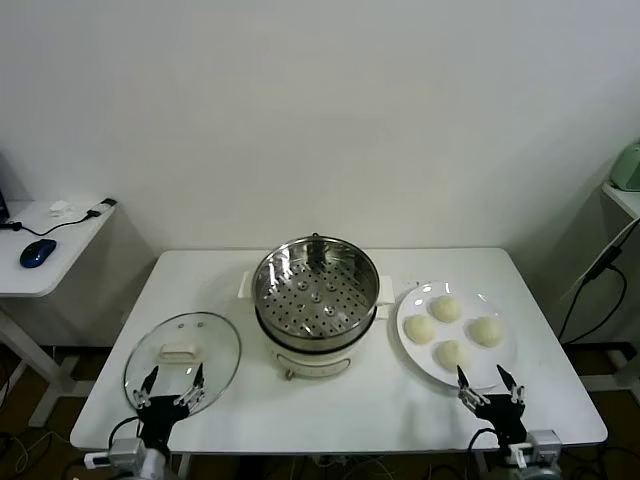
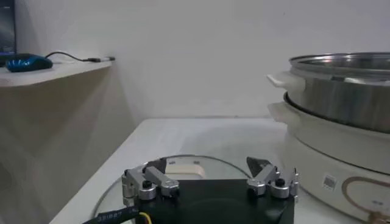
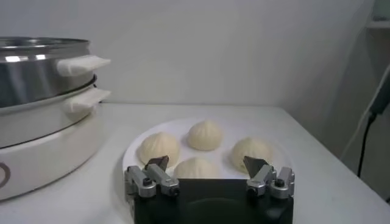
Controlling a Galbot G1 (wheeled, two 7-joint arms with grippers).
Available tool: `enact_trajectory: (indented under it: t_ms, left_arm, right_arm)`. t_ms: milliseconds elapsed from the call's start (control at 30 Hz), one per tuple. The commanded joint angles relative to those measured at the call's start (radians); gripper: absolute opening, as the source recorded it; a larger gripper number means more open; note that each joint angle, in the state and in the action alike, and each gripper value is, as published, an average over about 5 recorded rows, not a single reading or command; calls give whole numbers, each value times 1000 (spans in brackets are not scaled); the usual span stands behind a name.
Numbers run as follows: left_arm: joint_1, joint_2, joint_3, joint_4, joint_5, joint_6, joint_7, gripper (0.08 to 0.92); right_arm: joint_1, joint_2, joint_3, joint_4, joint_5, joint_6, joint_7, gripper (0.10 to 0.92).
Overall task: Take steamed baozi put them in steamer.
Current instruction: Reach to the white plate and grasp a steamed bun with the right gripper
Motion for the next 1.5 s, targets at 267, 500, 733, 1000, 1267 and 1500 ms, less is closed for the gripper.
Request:
enact_trajectory:
  t_ms: [267,500,733,1000,1267,1500]
  left_arm:
    - [-24,39,3,-9,-6,0,9,823]
    - [-28,52,6,-4,-12,-4,9,823]
    - [-32,47,8,7,-11,-9,10,823]
    - [-35,44,5,20,-8,-15,11,823]
    - [-30,48,1,31,-9,-23,10,823]
    - [-25,50,3,46,-8,-31,10,823]
  right_arm:
    - [805,-525,-421,-394,-41,-197,-359,823]
    - [1369,-657,-1073,-640,-143,-25,-898,823]
    - [1854,-526,-1654,-853,-209,163,-1213,823]
    - [1963,-329,-1901,-988,-225,160,-1288,823]
    - [1842,-215,-1841,-1059,-219,86,-1197,823]
    - [1732,-160,-1742,-1124,-231,51,-1157,823]
